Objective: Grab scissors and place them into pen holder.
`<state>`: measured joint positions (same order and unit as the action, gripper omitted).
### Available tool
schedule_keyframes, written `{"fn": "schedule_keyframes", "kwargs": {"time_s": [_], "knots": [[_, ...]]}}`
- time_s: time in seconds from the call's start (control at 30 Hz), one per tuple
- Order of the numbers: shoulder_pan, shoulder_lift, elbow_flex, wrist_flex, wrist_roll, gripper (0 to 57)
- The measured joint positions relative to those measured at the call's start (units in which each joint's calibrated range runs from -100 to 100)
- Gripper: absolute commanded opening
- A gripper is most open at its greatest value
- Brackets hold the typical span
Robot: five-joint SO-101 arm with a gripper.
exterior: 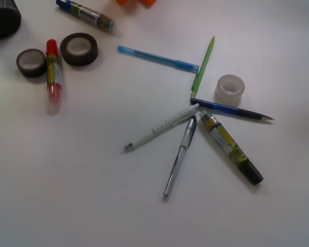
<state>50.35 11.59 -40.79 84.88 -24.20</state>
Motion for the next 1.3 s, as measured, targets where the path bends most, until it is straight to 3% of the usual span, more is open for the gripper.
{"fn": "schedule_keyframes", "kwargs": {"time_s": [0.2, 0.3, 0.53, 0.77, 1.03, 1.3], "knots": [[2.15, -0.09, -9.70, 5.53, 2.05, 22.4], [-0.96, -0.09, -12.40, 5.79, 6.40, 22.1], [-19.46, 0.26, -13.12, 8.64, 19.15, 22.0], [-40.84, -10.02, -8.00, 13.74, 25.20, 16.3], [-45.80, -43.38, 31.00, 9.42, 23.88, 16.5], [-50.02, -84.32, 91.11, -20.13, 23.25, 16.6]]}}
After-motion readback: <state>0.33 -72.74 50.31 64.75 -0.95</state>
